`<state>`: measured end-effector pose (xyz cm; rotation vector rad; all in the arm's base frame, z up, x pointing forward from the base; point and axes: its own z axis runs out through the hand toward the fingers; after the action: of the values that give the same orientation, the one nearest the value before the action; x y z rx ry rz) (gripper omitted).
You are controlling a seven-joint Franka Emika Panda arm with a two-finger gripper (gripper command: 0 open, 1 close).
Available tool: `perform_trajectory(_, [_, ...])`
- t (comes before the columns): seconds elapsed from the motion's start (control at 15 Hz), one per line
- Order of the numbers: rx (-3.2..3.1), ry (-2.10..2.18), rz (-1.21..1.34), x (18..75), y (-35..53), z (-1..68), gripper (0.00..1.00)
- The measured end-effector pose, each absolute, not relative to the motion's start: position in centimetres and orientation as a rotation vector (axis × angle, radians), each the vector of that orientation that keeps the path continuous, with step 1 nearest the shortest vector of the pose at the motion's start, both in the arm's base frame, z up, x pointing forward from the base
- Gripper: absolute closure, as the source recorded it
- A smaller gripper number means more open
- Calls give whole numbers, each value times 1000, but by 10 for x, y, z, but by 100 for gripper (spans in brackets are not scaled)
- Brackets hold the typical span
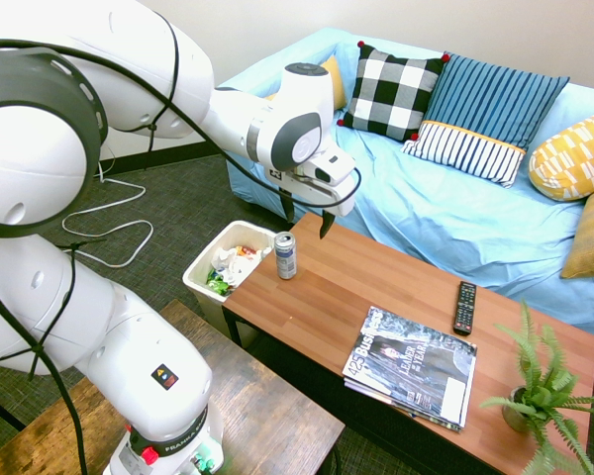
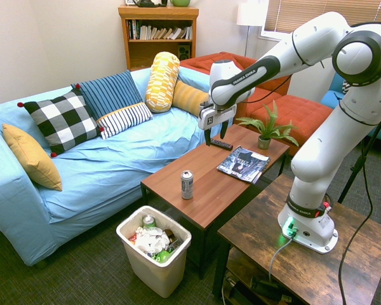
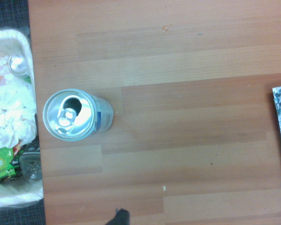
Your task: Throw the can in the trash bin
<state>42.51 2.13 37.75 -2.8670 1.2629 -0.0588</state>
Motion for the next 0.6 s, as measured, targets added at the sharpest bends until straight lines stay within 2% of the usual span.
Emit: perform_trajectory(0.6, [-2826,1240,-94,469,39,346,0])
